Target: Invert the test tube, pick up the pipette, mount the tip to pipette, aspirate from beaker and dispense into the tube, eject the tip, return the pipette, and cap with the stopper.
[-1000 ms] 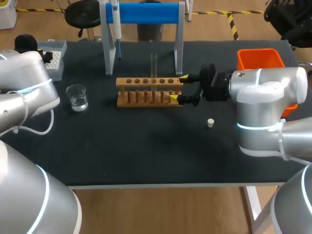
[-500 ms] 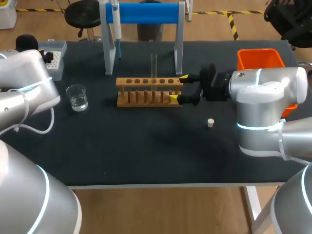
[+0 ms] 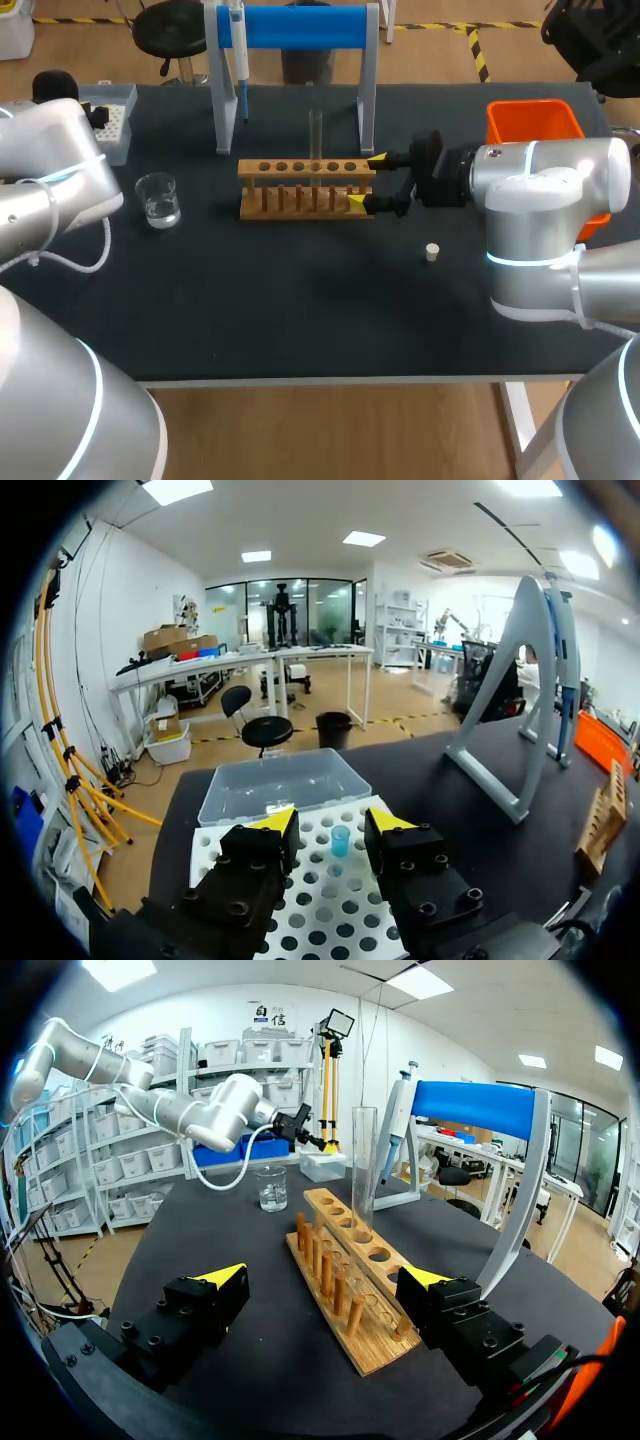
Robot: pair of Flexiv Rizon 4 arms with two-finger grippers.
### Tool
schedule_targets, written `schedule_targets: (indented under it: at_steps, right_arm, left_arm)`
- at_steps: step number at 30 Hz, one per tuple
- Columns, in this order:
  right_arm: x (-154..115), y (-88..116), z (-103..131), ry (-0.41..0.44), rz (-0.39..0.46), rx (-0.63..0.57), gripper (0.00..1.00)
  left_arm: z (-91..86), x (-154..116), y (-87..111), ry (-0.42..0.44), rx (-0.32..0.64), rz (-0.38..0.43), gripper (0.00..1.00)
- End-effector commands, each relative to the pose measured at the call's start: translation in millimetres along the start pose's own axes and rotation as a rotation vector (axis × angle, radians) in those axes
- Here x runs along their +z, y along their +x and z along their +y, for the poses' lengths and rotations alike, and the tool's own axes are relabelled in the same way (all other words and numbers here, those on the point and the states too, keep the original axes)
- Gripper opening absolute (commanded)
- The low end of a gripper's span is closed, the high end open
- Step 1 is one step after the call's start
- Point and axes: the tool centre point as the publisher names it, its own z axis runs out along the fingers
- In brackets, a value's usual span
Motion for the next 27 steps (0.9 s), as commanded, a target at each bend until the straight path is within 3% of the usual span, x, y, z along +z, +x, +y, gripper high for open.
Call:
schedule_targets:
  at_steps: [1,9,12,14,27]
  right_arm:
    - [0.2,1.1,-0.6,-0.002,-0.005,0.0,1.0]
    - [0.2,1.1,-0.6,-0.002,-0.005,0.0,1.0]
    - [0.2,1.1,-0.6,-0.002,-0.005,0.0,1.0]
    - [0.2,1.1,-0.6,-0.002,-0.005,0.0,1.0]
    - [0.2,1.1,-0.6,-0.002,-0.005,0.0,1.0]
  left_arm:
    - [-0.6,1.4,-1.6,-0.005,0.0,0.006,0.39]
    - [0.6,1.7,-1.6,-0.007,-0.002,0.008,0.29]
    - [0.8,1.8,-1.6,-0.008,-0.001,0.008,0.16]
    - [0.9,1.8,-1.7,-0.009,0.0,0.008,0.0]
    - [-2.9,-0.6,-2.0,-0.009,0.008,0.004,0.0]
